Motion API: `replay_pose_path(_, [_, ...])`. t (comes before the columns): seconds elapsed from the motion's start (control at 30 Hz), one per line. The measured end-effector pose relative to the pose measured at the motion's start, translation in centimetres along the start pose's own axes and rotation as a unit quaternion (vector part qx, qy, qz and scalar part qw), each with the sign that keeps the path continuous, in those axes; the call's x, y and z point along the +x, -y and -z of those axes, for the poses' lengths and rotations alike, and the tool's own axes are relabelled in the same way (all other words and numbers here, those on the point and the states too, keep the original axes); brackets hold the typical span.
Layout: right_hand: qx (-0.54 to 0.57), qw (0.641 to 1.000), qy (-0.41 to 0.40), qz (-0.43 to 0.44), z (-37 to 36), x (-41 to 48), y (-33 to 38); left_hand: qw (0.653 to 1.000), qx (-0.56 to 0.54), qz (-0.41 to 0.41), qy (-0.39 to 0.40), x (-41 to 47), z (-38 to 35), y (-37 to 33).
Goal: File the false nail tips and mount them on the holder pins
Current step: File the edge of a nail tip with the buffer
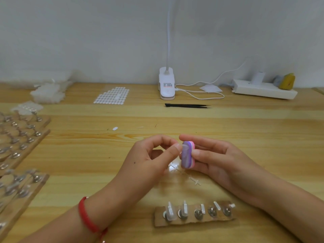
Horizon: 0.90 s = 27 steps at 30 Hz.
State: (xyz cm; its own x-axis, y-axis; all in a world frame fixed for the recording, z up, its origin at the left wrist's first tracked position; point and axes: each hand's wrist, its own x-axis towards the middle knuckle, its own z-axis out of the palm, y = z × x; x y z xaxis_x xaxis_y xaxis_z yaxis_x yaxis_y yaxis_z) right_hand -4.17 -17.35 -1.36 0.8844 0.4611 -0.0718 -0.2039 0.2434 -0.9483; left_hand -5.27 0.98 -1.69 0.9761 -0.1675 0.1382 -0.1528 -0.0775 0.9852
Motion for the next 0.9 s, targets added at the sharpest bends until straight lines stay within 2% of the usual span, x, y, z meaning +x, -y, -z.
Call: replay_pose_path(0.9, [0.006, 0.999, -0.034, 0.004, 0.36, 0.38, -0.15, 1.000, -0.015, 0.010, -0.021, 0.43, -0.10, 0.02])
